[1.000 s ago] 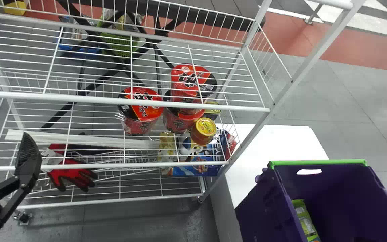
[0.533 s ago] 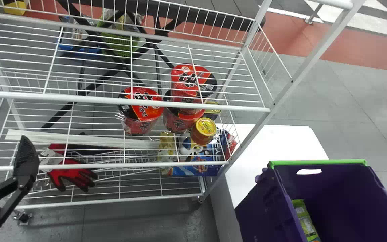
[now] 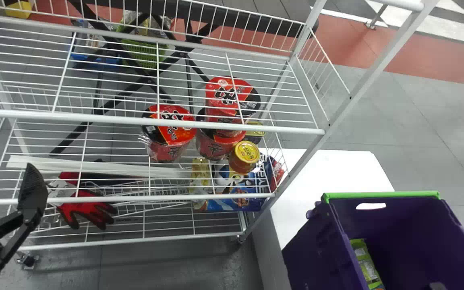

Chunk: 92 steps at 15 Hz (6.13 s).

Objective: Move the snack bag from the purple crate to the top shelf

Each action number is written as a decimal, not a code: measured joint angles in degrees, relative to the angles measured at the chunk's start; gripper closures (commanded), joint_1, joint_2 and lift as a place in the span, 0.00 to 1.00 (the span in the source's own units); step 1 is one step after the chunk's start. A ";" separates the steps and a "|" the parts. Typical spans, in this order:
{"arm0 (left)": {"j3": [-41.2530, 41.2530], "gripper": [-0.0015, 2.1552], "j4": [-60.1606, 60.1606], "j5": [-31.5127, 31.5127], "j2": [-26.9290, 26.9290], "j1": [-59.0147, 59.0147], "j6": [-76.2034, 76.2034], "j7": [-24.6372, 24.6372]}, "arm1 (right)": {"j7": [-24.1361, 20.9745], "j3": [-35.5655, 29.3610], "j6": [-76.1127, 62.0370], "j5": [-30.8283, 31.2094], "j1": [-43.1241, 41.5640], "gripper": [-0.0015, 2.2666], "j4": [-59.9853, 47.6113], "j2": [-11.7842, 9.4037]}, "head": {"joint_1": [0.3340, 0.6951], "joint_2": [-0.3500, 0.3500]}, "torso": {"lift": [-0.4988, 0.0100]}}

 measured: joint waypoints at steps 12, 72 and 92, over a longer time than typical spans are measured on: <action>2.65 0.07 4.27 3.71 -0.10 -2.38 -1.05 -2.59 | -0.22 -10.26 -7.69 -11.45 7.04 0.13 2.18 4.79 | 1.00 0.00 | 0.10; 3.29 0.07 5.93 5.44 -0.67 -2.16 -3.48 -4.12 | -11.85 -7.72 -16.46 -8.81 7.37 0.65 -1.88 8.68 | 1.00 0.00 | 0.28; 2.92 0.07 1.02 3.82 -0.55 1.16 -3.06 -3.95 | -8.38 -12.07 -10.74 -9.05 7.02 0.65 -8.05 8.48 | 1.00 0.00 | 0.44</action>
